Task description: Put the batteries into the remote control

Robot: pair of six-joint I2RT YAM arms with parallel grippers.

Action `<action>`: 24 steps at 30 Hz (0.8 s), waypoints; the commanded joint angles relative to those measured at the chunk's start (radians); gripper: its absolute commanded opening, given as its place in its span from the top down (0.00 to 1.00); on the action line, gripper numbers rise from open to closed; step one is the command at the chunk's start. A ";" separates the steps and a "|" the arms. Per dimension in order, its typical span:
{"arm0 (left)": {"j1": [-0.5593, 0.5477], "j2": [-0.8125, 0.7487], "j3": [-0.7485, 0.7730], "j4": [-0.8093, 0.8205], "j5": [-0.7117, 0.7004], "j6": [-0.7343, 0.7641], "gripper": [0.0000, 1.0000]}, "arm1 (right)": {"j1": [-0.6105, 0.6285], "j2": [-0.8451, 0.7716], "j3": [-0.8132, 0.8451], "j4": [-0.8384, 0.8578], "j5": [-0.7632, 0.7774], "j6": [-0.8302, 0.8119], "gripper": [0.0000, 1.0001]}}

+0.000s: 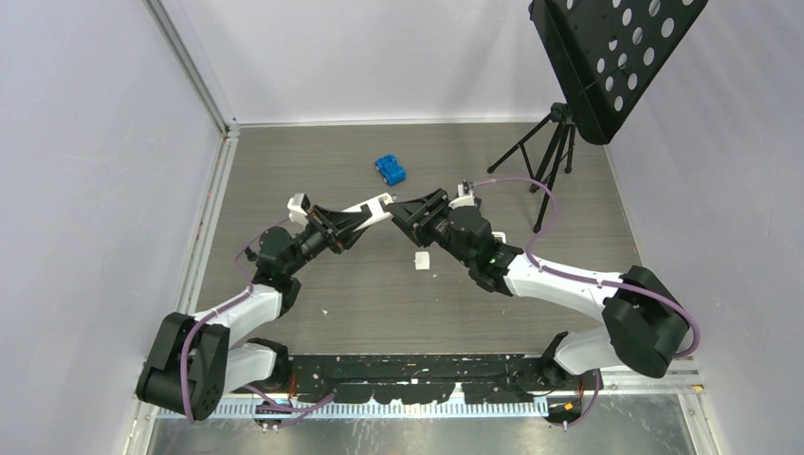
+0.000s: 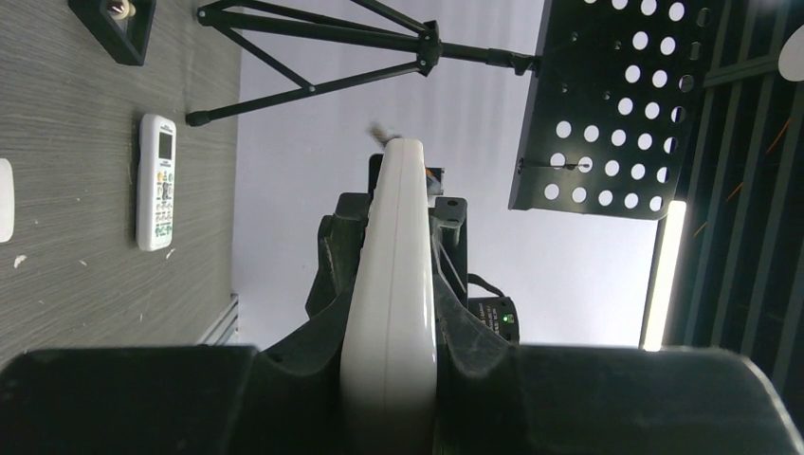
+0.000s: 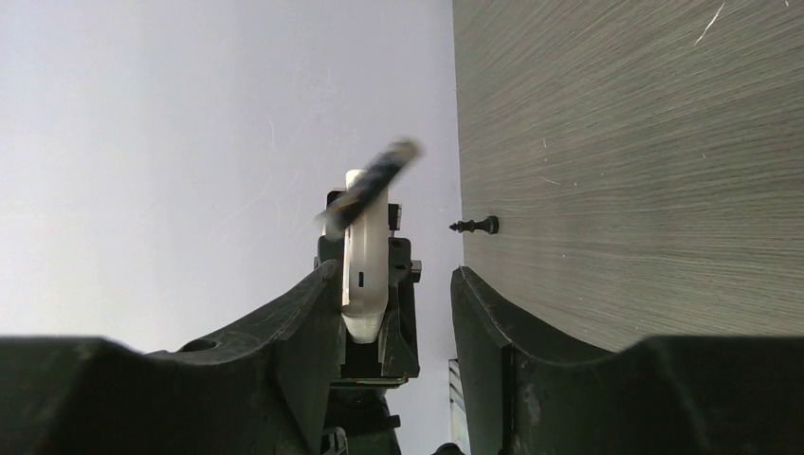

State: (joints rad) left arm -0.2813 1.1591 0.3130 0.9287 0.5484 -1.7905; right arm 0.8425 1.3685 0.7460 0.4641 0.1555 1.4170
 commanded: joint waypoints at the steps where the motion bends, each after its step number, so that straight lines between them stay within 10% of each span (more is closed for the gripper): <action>1: -0.002 0.001 0.001 0.090 -0.010 -0.009 1.00 | 0.000 -0.006 0.035 0.064 0.027 -0.018 0.49; 8: 0.000 0.019 -0.002 0.063 -0.030 0.065 1.00 | 0.000 -0.034 0.038 0.046 0.028 -0.092 0.38; 14: 0.009 0.022 -0.011 -0.134 -0.081 0.282 1.00 | -0.011 -0.084 0.146 -0.342 0.163 -0.353 0.30; 24: 0.019 -0.135 0.048 -0.741 -0.415 0.763 1.00 | 0.011 0.041 0.209 -0.563 0.117 -0.638 0.33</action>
State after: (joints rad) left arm -0.2714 1.1137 0.3077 0.4454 0.3180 -1.2697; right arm 0.8310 1.3514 0.9310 -0.0071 0.2890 0.9218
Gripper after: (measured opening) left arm 0.222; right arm 0.689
